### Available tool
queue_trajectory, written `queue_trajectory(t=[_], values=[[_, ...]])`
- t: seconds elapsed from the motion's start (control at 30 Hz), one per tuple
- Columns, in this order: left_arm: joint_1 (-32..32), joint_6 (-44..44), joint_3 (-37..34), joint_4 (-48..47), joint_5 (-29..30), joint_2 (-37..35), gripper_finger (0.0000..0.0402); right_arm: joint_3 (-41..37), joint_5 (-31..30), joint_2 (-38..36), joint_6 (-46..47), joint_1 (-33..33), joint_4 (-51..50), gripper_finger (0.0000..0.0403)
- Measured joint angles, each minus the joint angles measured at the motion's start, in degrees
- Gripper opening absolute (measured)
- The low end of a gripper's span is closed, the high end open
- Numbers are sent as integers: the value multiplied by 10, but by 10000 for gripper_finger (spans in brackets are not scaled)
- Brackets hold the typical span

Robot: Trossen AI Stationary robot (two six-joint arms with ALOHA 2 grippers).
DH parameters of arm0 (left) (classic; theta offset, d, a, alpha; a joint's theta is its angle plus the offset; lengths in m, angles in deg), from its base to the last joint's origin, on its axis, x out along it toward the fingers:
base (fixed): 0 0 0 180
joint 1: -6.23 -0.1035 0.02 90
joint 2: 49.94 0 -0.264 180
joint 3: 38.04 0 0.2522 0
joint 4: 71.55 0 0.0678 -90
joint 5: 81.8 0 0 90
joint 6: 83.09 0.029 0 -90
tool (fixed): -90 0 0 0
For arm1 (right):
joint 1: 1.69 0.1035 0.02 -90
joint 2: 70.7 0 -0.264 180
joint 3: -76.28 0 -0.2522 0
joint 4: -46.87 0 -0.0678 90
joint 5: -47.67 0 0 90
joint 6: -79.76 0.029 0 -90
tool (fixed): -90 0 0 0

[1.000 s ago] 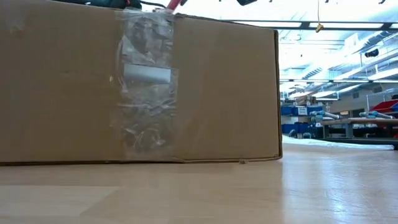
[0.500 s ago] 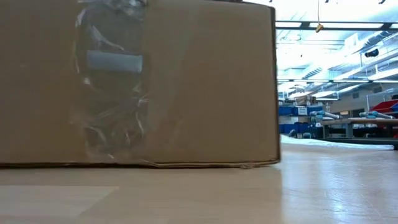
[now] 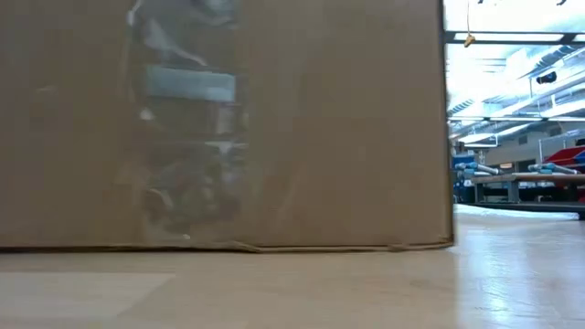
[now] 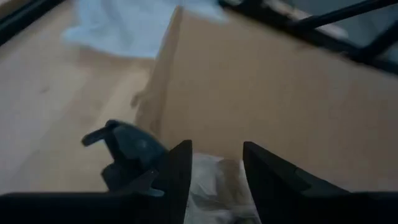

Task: Unpack boxes
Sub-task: Open the cardboard box using the cutter

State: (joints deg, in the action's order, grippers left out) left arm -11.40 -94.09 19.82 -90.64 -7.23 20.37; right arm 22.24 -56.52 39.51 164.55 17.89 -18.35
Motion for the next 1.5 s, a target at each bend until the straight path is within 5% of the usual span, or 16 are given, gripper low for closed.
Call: queue_trajectory(t=[0.17, 0.3, 0.4, 0.5, 0.63, 0.77, 0.93, 1.23, 1.5], values=[[3, -5, 75, -19, -89, -29, 157, 1, -45, -2, -60, -10, -25, 58], [3, 7, 145, -112, -104, -57, 156, 1, -67, -3, -125, -26, -27, 58], [0, 57, 206, -246, -42, -78, 156, 1, -67, -5, -183, -37, -34, 58], [-2, 124, 245, -401, 87, -87, 156, 1, -56, -5, -241, -46, -35, 58], [-12, 185, 230, -495, 225, -92, 156, 1, -46, -5, -319, -55, -38, 58], [-44, 190, 164, -490, 230, -88, 156, 1, -40, -5, -378, -59, -38, 58], [-50, 87, 111, -537, 177, -90, 156, 1, -32, -5, -430, -67, -45, 58], [-11, -165, 95, -616, 171, -176, 156, 2, -7, -7, -499, -124, -52, 58], [30, -305, 94, -558, 158, -241, 156, 2, -6, -7, -497, -184, -43, 58]])
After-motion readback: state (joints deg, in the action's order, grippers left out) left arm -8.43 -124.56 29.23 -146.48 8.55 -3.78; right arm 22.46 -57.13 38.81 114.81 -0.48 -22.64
